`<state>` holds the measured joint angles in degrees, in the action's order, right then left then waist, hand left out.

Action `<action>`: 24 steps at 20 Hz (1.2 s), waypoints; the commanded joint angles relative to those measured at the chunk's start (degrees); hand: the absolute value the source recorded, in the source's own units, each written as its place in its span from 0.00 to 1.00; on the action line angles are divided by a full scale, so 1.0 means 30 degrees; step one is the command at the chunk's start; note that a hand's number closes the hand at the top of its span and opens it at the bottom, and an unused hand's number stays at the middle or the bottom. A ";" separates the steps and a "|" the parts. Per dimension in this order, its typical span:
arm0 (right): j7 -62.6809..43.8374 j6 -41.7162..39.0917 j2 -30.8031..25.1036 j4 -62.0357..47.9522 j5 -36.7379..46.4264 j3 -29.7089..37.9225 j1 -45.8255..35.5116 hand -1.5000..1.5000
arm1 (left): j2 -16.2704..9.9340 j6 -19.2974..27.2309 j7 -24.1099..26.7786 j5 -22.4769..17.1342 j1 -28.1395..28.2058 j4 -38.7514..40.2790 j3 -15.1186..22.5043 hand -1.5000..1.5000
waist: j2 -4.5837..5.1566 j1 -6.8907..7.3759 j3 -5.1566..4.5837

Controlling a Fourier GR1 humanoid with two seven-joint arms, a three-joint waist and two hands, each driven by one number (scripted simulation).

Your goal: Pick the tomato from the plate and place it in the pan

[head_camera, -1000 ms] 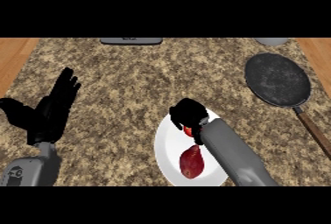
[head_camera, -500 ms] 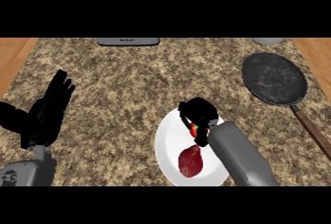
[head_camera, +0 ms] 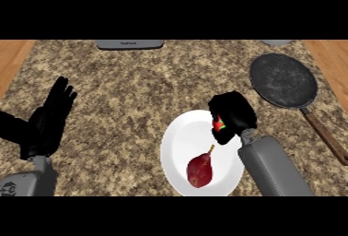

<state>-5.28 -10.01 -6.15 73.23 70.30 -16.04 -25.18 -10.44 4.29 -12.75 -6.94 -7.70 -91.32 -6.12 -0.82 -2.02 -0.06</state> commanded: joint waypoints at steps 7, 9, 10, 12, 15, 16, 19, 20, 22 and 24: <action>-0.3578 -0.3975 -0.1286 1.1809 0.0276 0.0849 0.1125 1.00 | 0.0255 0.0415 -0.1251 0.0271 -0.0366 -0.0956 0.0421 0.50 | 0.0145 0.0414 0.0016; -0.3460 -0.4531 -0.1260 1.0918 -0.0411 0.2340 -0.0177 1.00 | 0.0380 -0.0014 -0.0649 0.0290 0.0127 -0.1263 0.0656 0.50 | 0.0225 0.0665 0.0018; -0.3480 -0.5030 -0.1674 1.2746 -0.0396 0.2116 0.1231 1.00 | 0.0246 -0.0078 -0.0078 0.0382 -0.0709 0.0771 0.0215 0.50 | 0.0237 0.0532 0.0015; -0.3036 -0.4066 -0.1752 1.0709 -0.1297 0.4310 -0.0328 1.00 | 0.0293 -0.0814 0.0874 -0.0158 0.0729 -0.0121 0.0149 0.50 | 0.0268 0.0712 0.0015; -0.1736 -0.2532 -0.2651 0.8247 -0.1742 0.6137 -0.0896 1.00 | 0.0499 0.0060 -0.0920 0.0338 -0.0229 -0.0972 0.0562 0.50 | 0.0294 0.0776 0.0026; -0.1537 -0.2314 -0.2767 0.9403 -0.2230 0.6573 0.0206 1.00 | 0.0846 0.0334 -0.0682 0.0769 -0.0611 -0.0461 0.0940 0.50 | 0.0283 0.0645 0.0027; -0.0876 -0.2074 -0.3715 0.6307 -0.3069 0.8547 -0.1985 1.00 | 0.0766 0.0125 -0.0838 0.0639 -0.0199 -0.0669 0.0870 0.50 | 0.0300 0.0795 0.0026; 0.0250 -0.0147 -0.3652 0.4319 -0.2801 0.8556 -0.1549 1.00 | 0.0395 -0.0367 -0.0524 0.0252 0.0361 -0.1159 0.0525 0.50 | 0.0333 0.0928 0.0032; 0.1569 0.0633 -0.4697 0.2621 -0.3440 0.9853 -0.2056 1.00 | 0.0118 -0.0568 -0.0051 0.0065 -0.0321 -0.0091 -0.0021 0.50 | 0.0371 0.0889 0.0031; 0.2054 0.1566 -0.4787 0.1655 -0.3541 1.0147 -0.2176 1.00 | 0.0435 -0.0348 -0.0331 0.0247 -0.0437 -0.0586 0.0317 0.50 | 0.0324 0.0837 0.0029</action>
<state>-3.56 -11.45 -18.81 86.11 60.62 10.96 -31.10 -9.30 3.52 -13.98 -6.13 -8.95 -92.46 -5.13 0.14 0.40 0.01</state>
